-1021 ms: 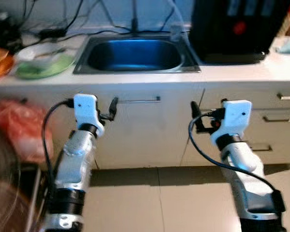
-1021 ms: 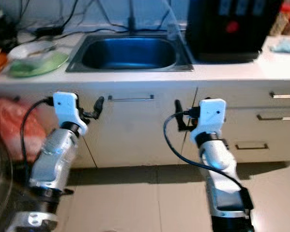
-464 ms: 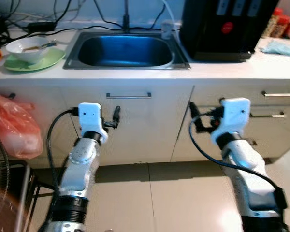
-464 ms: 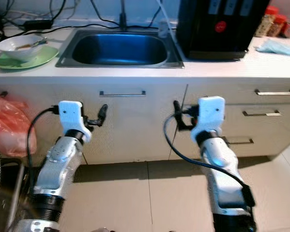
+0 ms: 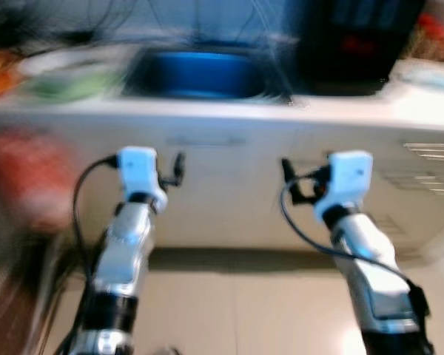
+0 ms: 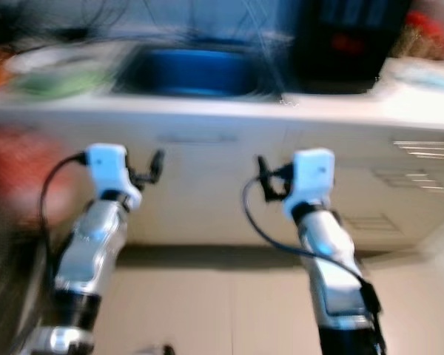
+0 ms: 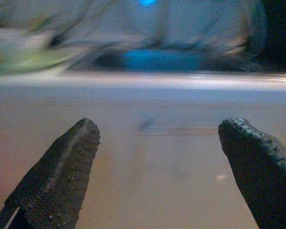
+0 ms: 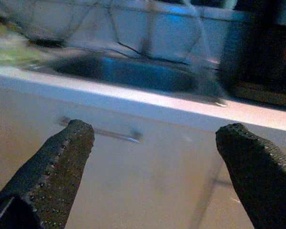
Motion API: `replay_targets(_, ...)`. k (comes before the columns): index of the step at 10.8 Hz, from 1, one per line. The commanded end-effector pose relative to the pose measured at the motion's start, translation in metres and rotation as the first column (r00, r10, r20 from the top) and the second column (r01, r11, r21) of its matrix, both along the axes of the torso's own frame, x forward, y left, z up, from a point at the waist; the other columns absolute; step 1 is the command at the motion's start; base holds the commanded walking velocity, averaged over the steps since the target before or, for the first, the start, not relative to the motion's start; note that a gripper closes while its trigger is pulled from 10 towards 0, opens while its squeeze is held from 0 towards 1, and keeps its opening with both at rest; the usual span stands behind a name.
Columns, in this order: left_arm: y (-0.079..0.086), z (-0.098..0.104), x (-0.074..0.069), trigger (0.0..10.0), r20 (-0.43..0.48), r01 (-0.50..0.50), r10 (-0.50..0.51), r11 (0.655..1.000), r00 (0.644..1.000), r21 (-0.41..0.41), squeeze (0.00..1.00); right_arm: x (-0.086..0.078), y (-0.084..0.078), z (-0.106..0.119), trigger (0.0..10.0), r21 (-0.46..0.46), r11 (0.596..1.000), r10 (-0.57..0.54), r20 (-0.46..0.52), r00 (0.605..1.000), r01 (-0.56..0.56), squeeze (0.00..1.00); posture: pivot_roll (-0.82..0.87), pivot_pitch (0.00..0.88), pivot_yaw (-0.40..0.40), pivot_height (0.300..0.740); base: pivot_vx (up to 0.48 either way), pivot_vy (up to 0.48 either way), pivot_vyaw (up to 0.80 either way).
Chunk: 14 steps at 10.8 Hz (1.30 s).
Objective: Kitchen organization
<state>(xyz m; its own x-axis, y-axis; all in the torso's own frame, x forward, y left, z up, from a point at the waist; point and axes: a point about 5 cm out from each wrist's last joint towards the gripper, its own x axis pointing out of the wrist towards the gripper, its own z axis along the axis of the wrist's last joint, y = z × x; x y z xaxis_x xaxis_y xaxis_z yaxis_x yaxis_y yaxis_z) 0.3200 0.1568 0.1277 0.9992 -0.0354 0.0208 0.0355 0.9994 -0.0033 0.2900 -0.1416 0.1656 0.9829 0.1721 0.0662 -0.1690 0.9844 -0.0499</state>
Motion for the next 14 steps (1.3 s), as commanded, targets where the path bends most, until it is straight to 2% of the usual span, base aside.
replay_targets(1, -0.002, 0.004, 0.004, 10.0, -0.001, 0.011, -0.011, 1.0, 1.0, -0.027, 0.0, -0.001, -0.001, 0.0, 10.0, 0.006, 1.0, -0.018, 0.0, 1.0, 0.018, 0.0, 0.0, 0.0, 0.001, 0.74, 0.0, 0.0, 0.0)
replay_targets(2, -0.006, 0.007, 0.009, 10.0, -0.008, 0.03, -0.03, 1.0, 1.0, 0.006, 0.0, -0.001, 0.0, -0.002, 10.0, 0.008, 1.0, -0.02, -0.002, 1.0, 0.02, 0.0, 0.0, 0.0, 0.017, 0.74, 0.0, 0.0, 0.0)
replay_targets(3, -0.006, 0.011, 0.012, 10.0, 0.006, 0.048, -0.048, 0.998, 0.999, -0.028, 0.0, -0.002, 0.003, -0.003, 10.0, 0.025, 0.999, -0.032, 0.001, 0.999, 0.032, 0.0, -0.01, 0.0, 0.027, 0.74, 0.255, 0.0, 0.0)
replay_targets(8, -0.003, 0.016, 0.014, 10.0, 0.022, 0.031, -0.031, 0.999, 0.999, -0.015, 0.0, 0.0, 0.009, -0.003, 10.0, 0.033, 0.999, -0.033, 0.02, 0.999, 0.032, 0.0, 0.0, 0.0, 0.043, 0.74, 0.292, 0.0, 0.0)
replay_targets(10, -0.004, 0.038, 0.015, 10.0, 0.114, 0.031, -0.033, 0.999, 0.993, 0.015, 0.0, -0.003, 0.017, 0.013, 10.0, -0.009, 1.0, 0.016, 0.093, 0.996, -0.015, 0.0, 0.0, 0.0, 0.038, 0.74, 0.362, 0.0, 0.0)
replay_targets(14, -0.002, 0.052, 0.014, 10.0, 0.177, 0.001, -0.008, 0.999, 0.984, 0.038, 0.0, -0.007, 0.02, 0.036, 10.0, -0.045, 0.998, 0.045, 0.185, 0.982, -0.037, 0.0, -0.01, 0.0, 0.036, 0.74, 0.343, 0.0, 0.0)
